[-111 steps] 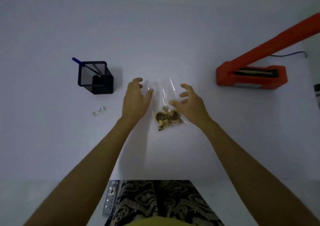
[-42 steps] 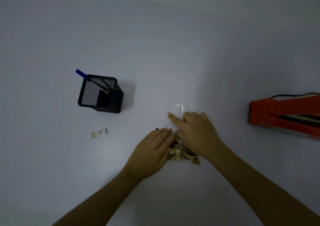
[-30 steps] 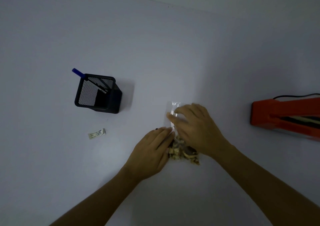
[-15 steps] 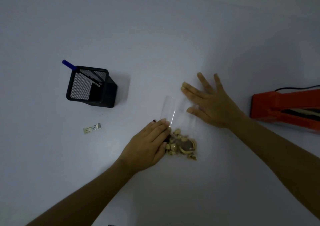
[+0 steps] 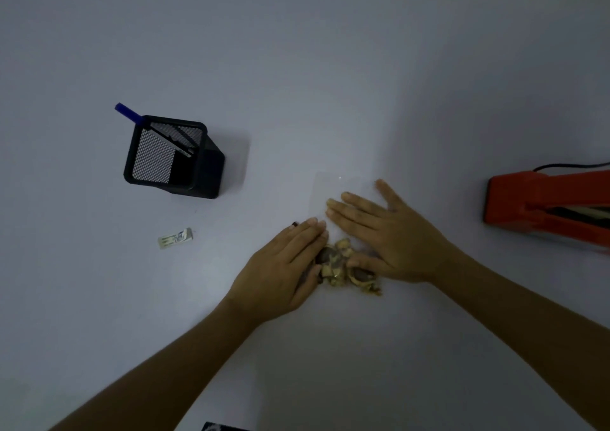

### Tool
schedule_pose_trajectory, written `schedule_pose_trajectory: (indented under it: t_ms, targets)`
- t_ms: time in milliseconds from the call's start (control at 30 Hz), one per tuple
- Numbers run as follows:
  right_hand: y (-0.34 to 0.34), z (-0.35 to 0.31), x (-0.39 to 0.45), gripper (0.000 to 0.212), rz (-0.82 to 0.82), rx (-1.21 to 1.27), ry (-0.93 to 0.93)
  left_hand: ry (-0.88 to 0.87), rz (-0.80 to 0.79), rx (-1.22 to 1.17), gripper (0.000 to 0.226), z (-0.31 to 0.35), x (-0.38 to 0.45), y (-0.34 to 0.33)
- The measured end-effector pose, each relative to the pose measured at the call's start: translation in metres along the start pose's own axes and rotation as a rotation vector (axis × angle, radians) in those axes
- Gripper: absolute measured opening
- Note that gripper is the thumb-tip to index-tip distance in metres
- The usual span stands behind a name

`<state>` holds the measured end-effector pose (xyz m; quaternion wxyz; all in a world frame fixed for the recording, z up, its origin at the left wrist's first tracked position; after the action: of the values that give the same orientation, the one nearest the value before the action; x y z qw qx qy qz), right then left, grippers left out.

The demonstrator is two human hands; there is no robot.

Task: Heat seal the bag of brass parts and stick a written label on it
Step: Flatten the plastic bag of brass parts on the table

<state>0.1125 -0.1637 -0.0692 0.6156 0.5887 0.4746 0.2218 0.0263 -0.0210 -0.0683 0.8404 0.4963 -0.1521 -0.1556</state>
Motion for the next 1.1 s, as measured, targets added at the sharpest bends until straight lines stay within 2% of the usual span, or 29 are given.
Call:
schedule_pose_trajectory:
  t_ms: [167,333,400,500,600,667,833,933,1000,1100]
  targets:
    - [0.001,0.018,-0.006,0.073,0.017,0.017,-0.134,-0.008,0.001,-0.023,0.045,0.0,0.0,0.0]
    - [0.011,0.014,-0.004,0.072,0.081,0.037,-0.174,-0.016,0.011,-0.035,0.044,0.001,-0.001,0.001]
    - [0.017,0.006,0.005,0.071,0.095,0.035,-0.087,-0.014,0.012,-0.032,0.045,0.001,-0.002,0.0]
    - [0.017,0.0,0.022,0.07,0.032,-0.026,0.068,-0.007,0.008,-0.038,0.045,-0.001,-0.003,-0.001]
    - [0.015,0.012,0.031,0.068,-0.011,-0.103,0.108,-0.01,0.012,-0.035,0.045,0.0,-0.003,-0.001]
    - [0.016,0.024,0.035,0.071,-0.013,-0.143,0.063,-0.018,0.012,-0.026,0.045,0.0,-0.002,0.0]
    - [0.037,0.053,0.037,0.075,0.09,-0.049,-0.219,-0.014,-0.006,-0.03,0.046,0.002,-0.003,-0.003]
    - [0.04,0.02,0.021,0.073,0.137,-0.028,-0.07,-0.012,-0.007,-0.019,0.045,0.002,-0.002,-0.002]
    - [0.025,-0.01,0.005,0.073,0.09,-0.007,0.075,-0.014,-0.001,-0.014,0.045,0.003,-0.001,-0.002]
    - [0.002,-0.013,-0.011,0.073,-0.012,0.019,0.087,-0.009,0.005,-0.008,0.045,0.001,0.0,-0.002]
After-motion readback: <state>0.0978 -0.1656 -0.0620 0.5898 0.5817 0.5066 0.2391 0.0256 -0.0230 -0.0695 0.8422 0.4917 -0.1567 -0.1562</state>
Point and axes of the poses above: each hand's wrist, its own x-axis towards the middle knuckle, its own y-axis out of the back of the hand, z = x × y, the point moved 6 cm from there along x, towards the middle knuckle, and after that the axes turned 6 degrees about -y, right-handed, at the moved point
